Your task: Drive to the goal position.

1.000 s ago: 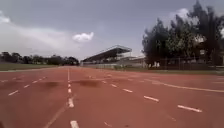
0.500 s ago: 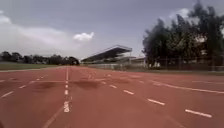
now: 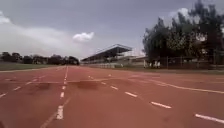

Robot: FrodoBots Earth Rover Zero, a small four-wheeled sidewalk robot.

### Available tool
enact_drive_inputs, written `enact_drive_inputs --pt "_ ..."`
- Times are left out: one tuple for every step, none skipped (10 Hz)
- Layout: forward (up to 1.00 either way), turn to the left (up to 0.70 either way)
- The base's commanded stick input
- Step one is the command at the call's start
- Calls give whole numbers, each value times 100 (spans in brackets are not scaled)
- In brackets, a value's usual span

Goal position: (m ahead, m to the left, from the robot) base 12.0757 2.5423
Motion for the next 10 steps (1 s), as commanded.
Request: enact_drive_inputs --pt "45 0" --pt "45 27" --pt "45 27" --pt "45 27" --pt "45 27" --pt "45 27" --pt "45 27" --pt "45 27" --pt "45 27" --pt "45 27"
